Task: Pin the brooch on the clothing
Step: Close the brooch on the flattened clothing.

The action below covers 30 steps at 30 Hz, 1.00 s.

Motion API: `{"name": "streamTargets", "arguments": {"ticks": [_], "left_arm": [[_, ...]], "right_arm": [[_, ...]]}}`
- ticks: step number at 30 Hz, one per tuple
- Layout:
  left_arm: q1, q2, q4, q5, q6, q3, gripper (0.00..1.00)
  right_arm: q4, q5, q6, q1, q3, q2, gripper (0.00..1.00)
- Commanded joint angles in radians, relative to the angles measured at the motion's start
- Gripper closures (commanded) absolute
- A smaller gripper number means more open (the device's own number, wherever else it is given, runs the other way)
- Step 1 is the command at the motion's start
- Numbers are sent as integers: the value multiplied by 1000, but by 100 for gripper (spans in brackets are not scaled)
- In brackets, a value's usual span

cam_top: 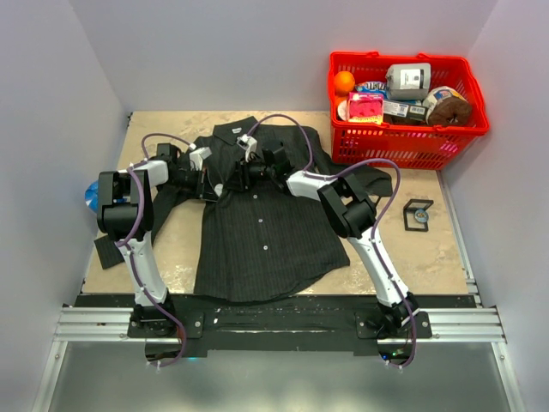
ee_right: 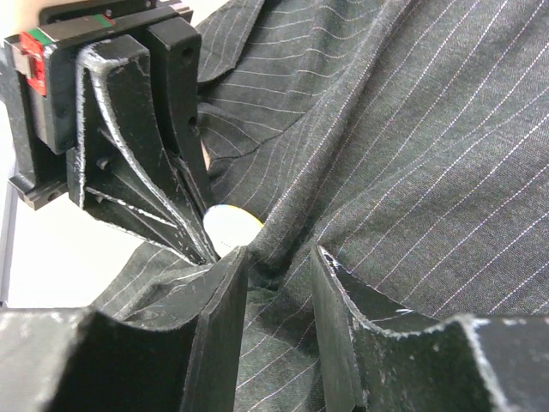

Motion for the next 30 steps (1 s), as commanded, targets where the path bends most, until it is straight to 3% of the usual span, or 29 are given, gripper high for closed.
{"name": "streamTargets", "arguments": {"ticks": [1,30], "left_arm": [[4,15,2,3,27,-13,100],[4,12,3,-5,12,-9,100]], "right_arm": [[-2,7,13,2,45,14,61],[-17,-8,13,28,55,35,62]]}}
